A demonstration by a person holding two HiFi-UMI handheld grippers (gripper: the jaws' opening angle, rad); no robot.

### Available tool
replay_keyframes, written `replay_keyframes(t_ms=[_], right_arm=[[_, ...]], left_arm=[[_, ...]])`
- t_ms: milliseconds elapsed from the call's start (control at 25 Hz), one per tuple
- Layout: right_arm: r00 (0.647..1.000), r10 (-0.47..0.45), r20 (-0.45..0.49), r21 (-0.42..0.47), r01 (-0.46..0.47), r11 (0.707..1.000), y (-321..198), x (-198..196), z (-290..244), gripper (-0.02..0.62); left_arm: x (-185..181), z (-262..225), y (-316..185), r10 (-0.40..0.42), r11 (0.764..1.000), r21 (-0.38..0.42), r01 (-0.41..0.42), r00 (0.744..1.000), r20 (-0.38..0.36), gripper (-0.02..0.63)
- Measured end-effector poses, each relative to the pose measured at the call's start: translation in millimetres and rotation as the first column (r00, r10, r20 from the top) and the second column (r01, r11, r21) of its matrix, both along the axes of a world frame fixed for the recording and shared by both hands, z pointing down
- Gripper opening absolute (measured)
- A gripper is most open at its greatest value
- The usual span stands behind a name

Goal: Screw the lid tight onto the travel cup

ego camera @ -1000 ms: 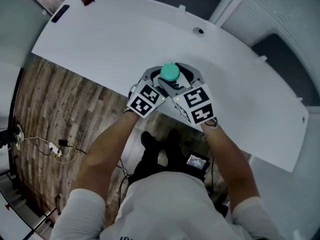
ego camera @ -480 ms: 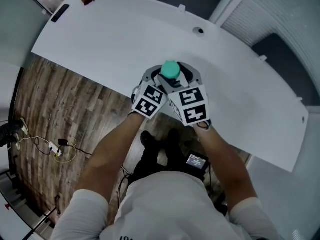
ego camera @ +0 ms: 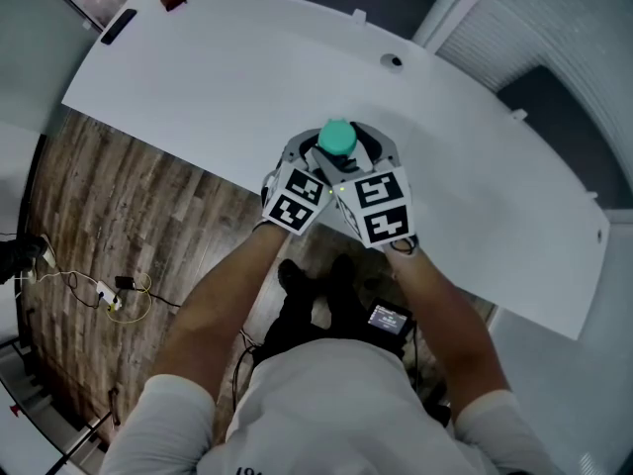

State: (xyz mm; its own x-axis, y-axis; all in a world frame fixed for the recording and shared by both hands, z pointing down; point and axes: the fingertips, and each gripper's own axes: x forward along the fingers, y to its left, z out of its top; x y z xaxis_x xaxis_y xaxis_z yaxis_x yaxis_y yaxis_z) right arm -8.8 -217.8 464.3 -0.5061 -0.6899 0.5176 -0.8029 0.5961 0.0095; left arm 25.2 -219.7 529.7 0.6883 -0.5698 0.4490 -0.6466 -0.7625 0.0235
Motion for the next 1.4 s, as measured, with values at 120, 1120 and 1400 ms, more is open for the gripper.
replay_keyframes(t_ms=[120,1120,1400], right_arm=[[1.0,-0.004,0.004,-0.002,0.004,1.0,0.2,-0.4,-0.6,0.305],[1.0,-0.022,0.018,0.013,0.022,1.0,1.2,-1.5,-9.6,0.305],[1.0,-0.019,0.025,0.017,0.019,1.0,2.1,-1.2,-11.9,0.305]], left_arm=[[0.7,-0.1,0.5,0.022,1.0,-0.011,-0.022,1.0,-0.001,0.322],[-9.3,-15.4,9.3,0.078,0.997,-0.025,-0.079,0.997,-0.025,0.323],[-10.5,-16.8,9.6,0.081,0.996,-0.026,-0.081,0.996,-0.025,0.324]])
